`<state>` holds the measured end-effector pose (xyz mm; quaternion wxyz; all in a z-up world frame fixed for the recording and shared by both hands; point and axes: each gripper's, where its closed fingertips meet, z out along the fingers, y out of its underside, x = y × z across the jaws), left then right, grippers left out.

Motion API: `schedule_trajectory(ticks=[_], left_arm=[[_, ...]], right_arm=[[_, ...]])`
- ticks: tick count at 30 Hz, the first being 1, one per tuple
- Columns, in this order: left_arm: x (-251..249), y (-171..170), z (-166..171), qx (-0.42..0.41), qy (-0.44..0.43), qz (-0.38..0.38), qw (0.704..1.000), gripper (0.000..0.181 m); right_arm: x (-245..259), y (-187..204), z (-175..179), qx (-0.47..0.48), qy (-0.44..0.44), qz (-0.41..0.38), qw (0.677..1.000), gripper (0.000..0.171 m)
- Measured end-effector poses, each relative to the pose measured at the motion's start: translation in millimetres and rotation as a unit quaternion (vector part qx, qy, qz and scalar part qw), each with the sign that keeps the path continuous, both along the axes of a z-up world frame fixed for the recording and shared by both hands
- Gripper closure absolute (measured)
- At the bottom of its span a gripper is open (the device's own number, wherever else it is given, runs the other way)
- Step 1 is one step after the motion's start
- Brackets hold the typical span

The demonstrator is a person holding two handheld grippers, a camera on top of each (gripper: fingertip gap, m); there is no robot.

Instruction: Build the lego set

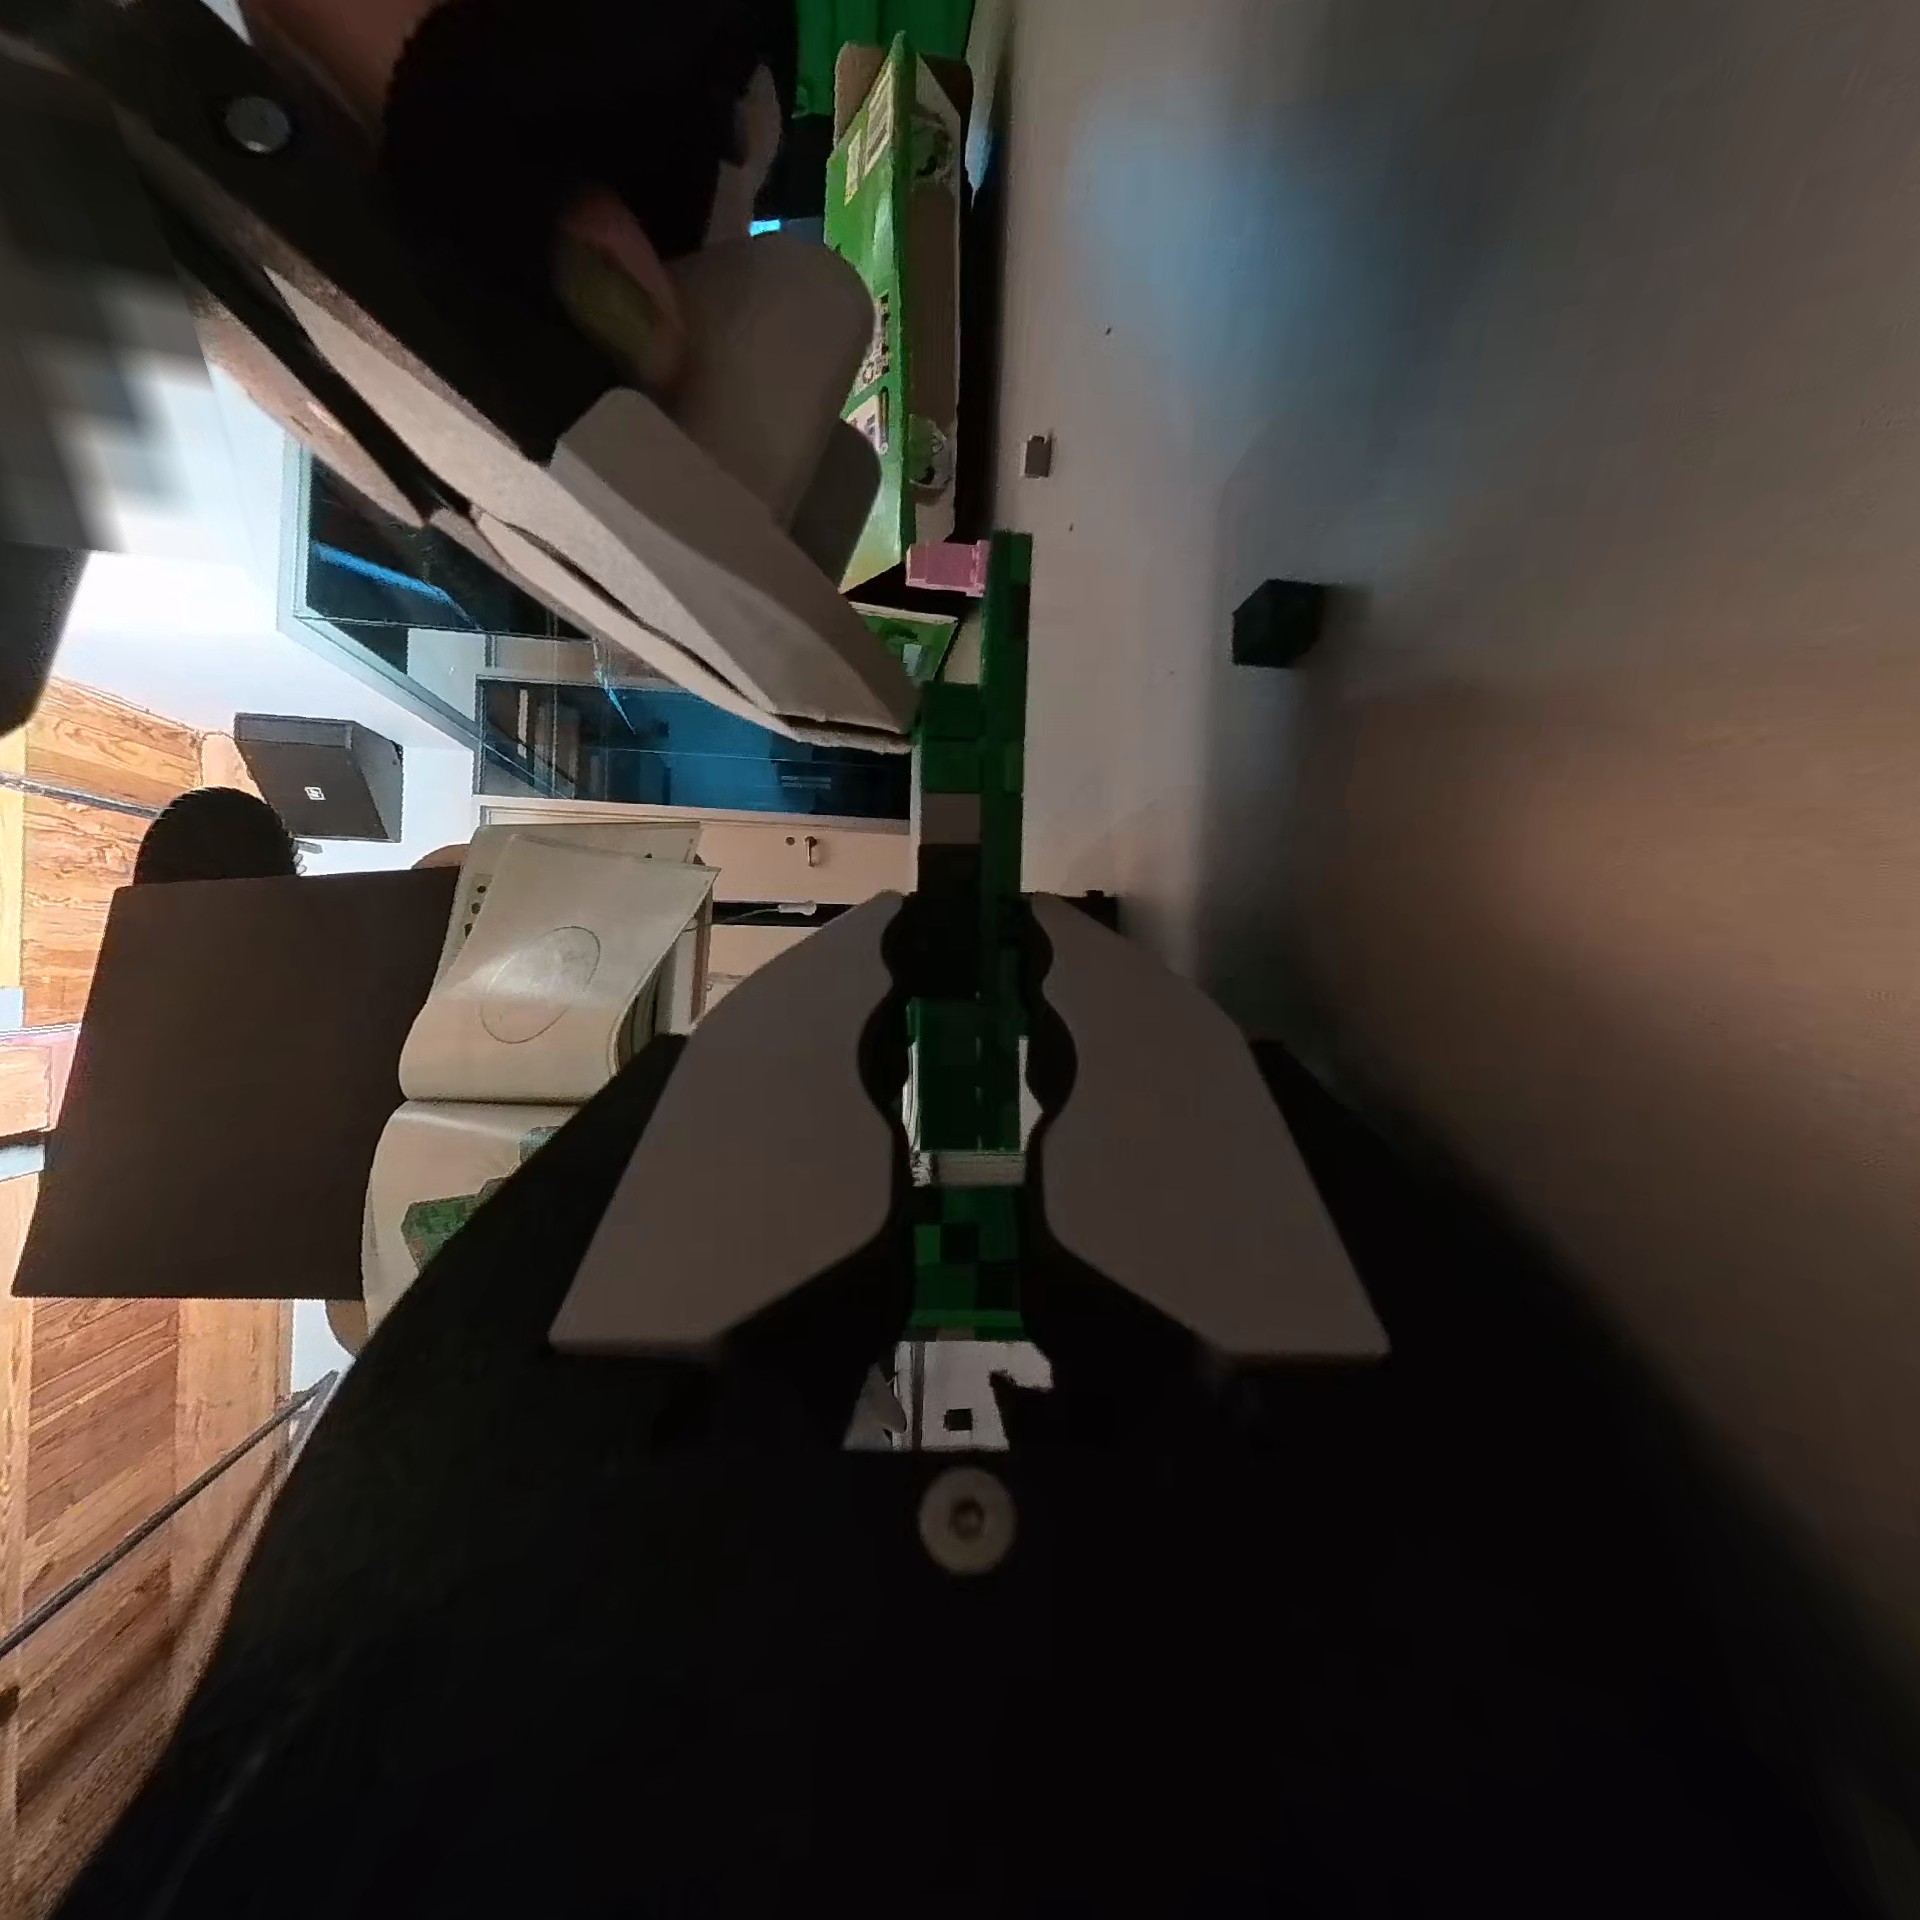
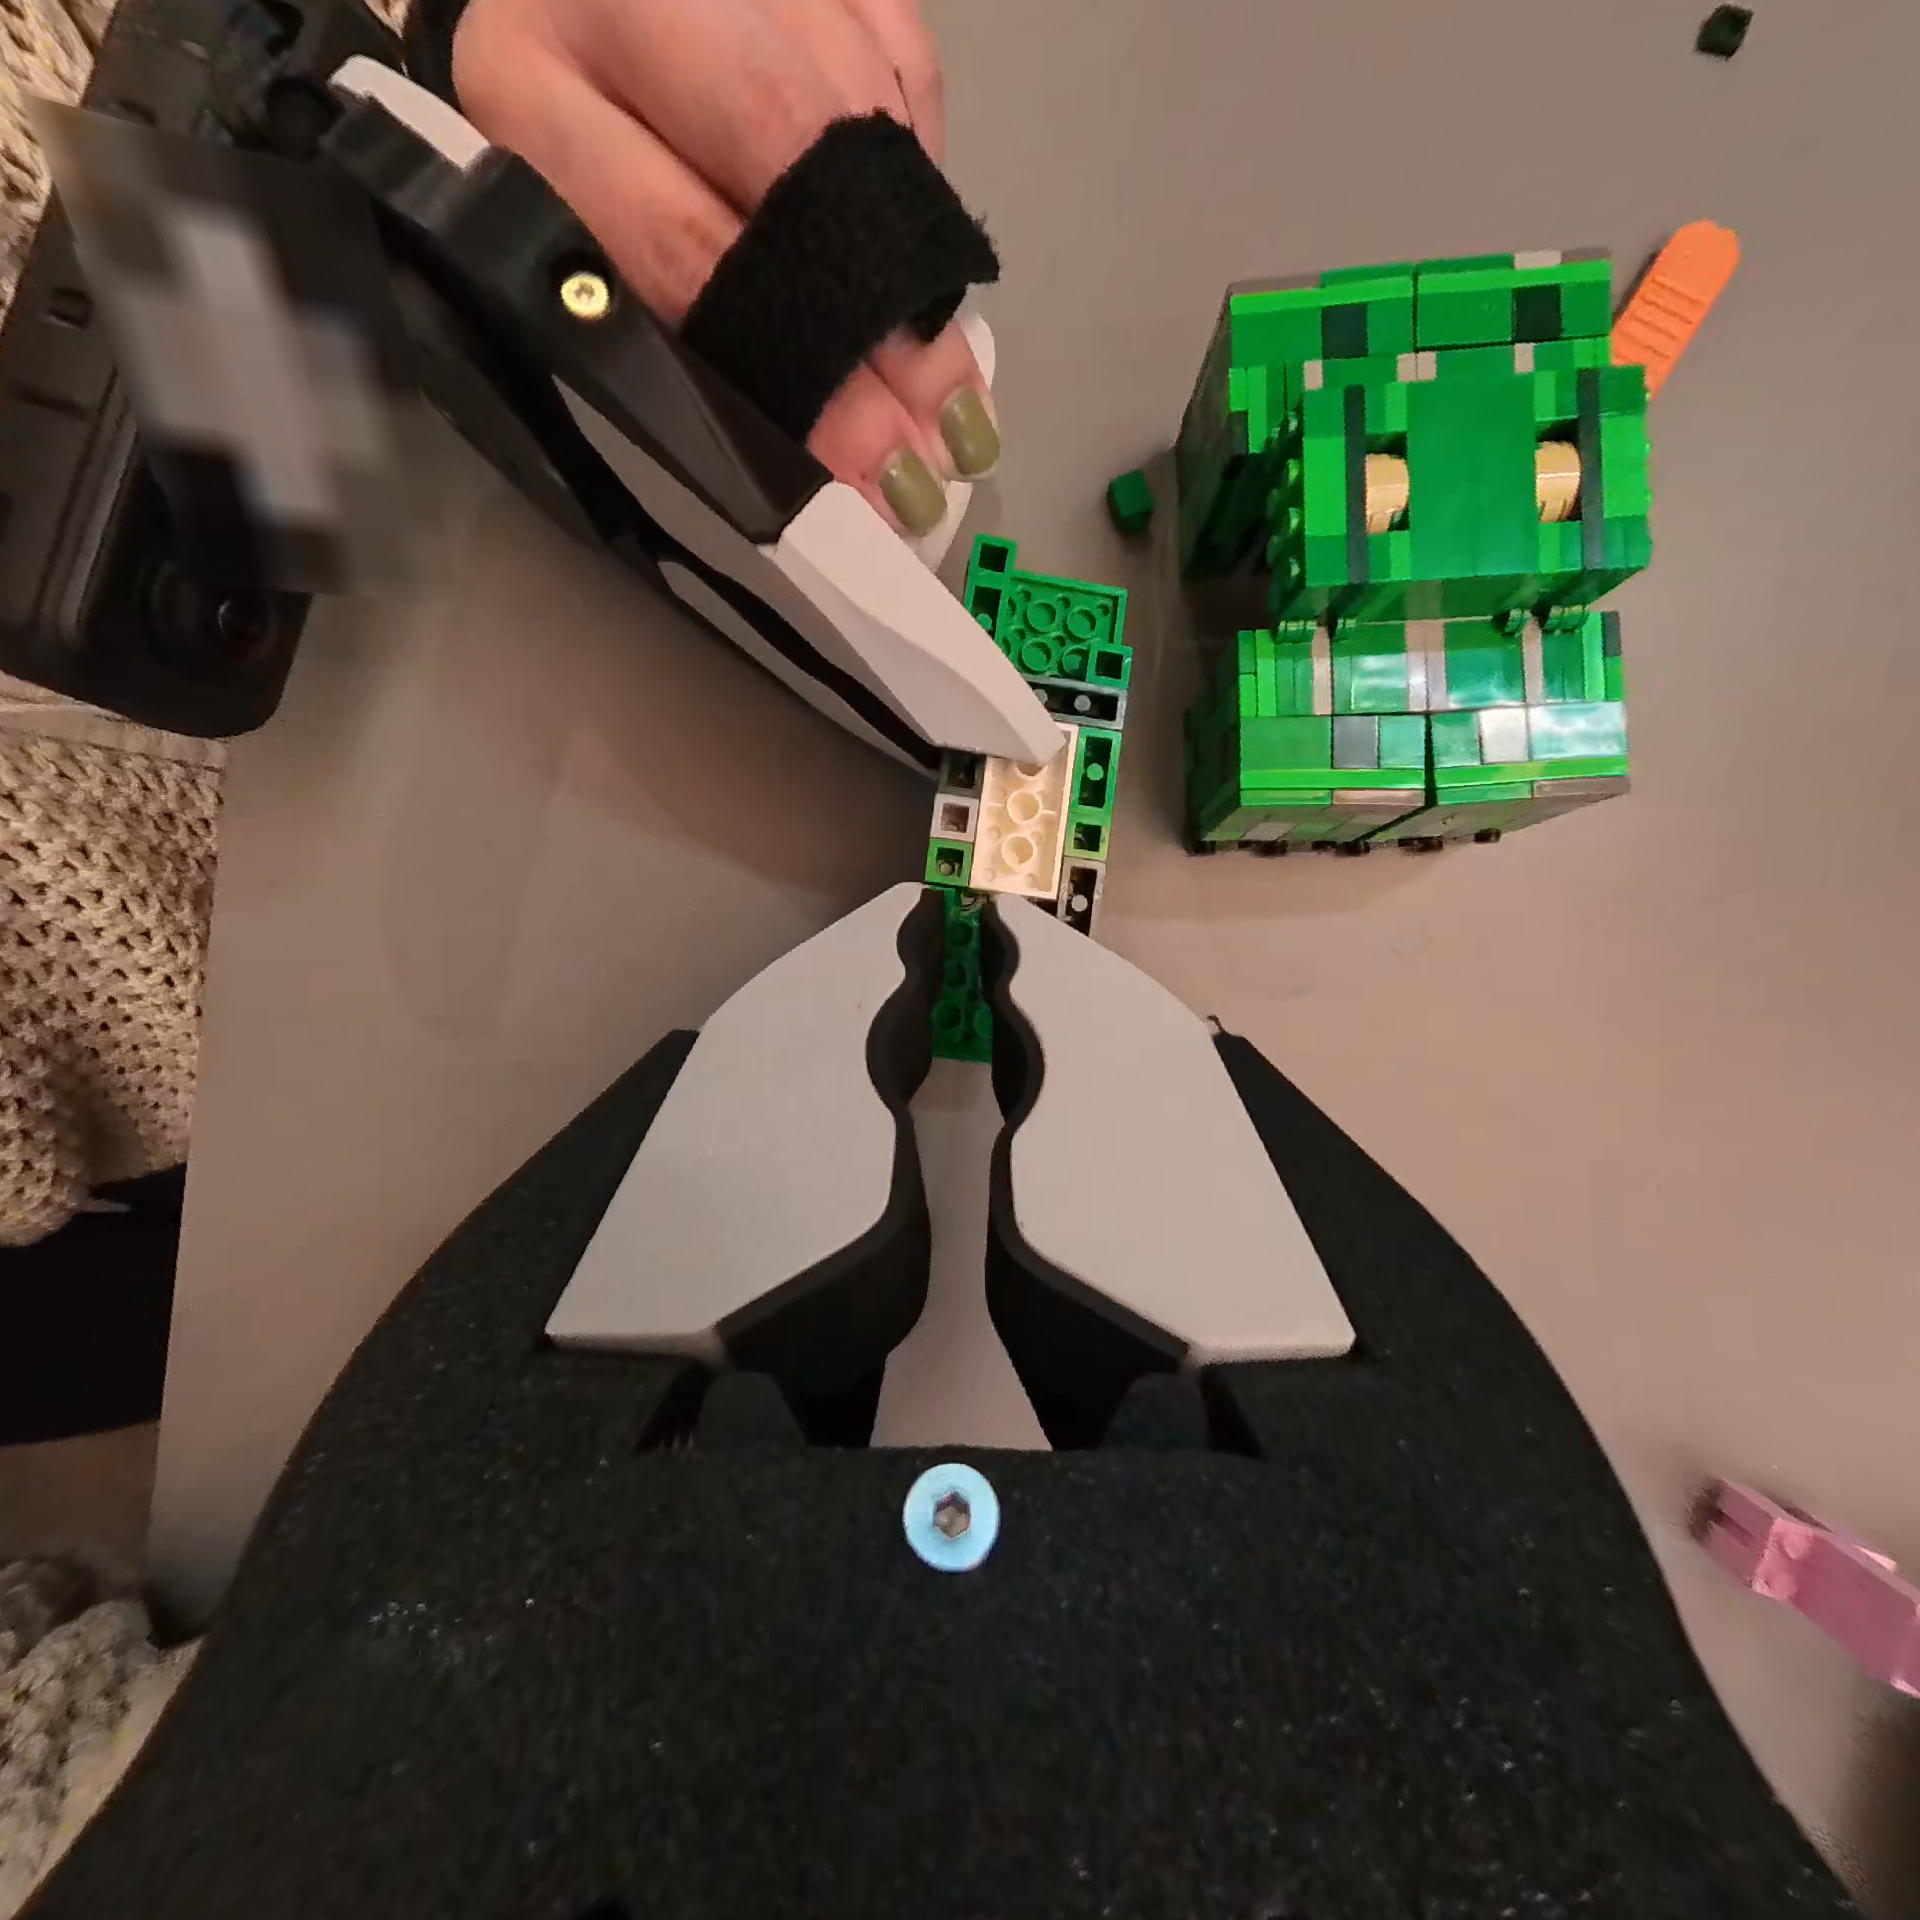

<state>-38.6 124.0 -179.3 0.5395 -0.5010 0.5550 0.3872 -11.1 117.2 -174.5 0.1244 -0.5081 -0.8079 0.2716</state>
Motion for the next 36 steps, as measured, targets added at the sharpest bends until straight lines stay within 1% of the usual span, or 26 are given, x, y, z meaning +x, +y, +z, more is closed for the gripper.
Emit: schedule_trajectory(ticks=[8,19,36], left_arm=[[-0.6,0.4,0.3,-0.001,-0.006,0.003,1.0,0.164],[0.2,0.6,-3.5,-0.006,0.003,0.004,1.0,0.164],[-0.8,1.0,0.4,-0.002,-0.007,0.008,1.0,0.164]], right_arm=[[-0.4,3.5,1.4,-0.002,0.016,-0.009,1.0,0.165],[-2.4,1.7,-1.9,0.015,0.015,-0.008,1.0,0.165],[-5.2,3.6,6.1,-0.008,0.038,-0.029,0.999,0.161]])
